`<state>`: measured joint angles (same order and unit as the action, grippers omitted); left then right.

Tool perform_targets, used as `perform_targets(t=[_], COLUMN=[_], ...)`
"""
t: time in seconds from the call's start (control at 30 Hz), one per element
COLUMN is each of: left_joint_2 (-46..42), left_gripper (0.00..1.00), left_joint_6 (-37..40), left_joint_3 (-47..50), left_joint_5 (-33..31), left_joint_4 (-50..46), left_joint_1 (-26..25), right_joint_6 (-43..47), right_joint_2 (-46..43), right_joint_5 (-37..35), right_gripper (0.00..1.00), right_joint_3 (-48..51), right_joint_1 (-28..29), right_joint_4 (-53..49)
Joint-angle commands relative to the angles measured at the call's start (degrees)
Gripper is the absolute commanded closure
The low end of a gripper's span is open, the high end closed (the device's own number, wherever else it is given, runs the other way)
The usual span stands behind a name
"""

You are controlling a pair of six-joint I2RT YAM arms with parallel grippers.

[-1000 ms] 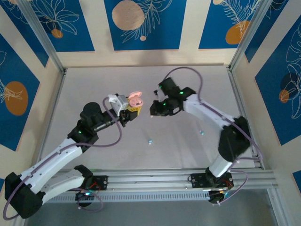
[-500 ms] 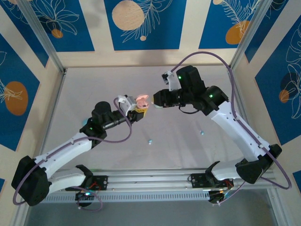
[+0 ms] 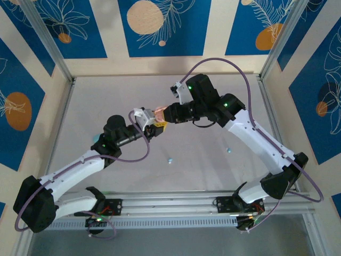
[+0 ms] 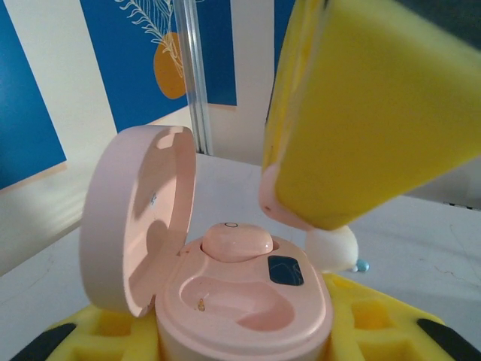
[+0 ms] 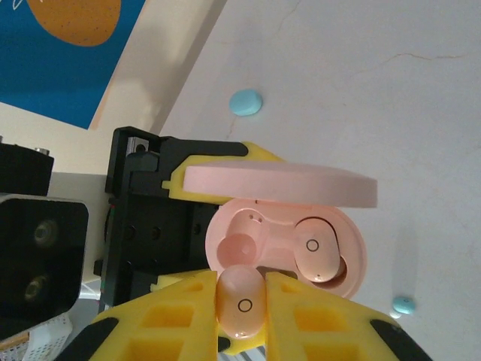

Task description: Insert wireless bluetooth earbuds into charging case

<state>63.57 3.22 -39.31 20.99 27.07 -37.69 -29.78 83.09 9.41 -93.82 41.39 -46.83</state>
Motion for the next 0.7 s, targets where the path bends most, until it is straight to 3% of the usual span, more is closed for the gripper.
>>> perform_targets(t=[0.0, 0.67], left_joint_2=[0.1, -0.8], left_gripper=[0.68, 0.68], left_joint_6=[1.0, 1.0], left_joint_3=[-0.3, 0.3], left_joint_5=[1.6, 0.5], left_joint_4=[2.1, 2.6], left_joint_1=[-0.9, -1.0], right_joint_6=[0.8, 2.2], right_joint_2=[0.9, 6.0], right_joint_5=[0.4, -5.4], right_gripper=[0.79, 0.79], right_joint_3=[-2.2, -6.5], right_joint_1=[0.6, 3.0], right_joint_4=[-0.9, -6.7])
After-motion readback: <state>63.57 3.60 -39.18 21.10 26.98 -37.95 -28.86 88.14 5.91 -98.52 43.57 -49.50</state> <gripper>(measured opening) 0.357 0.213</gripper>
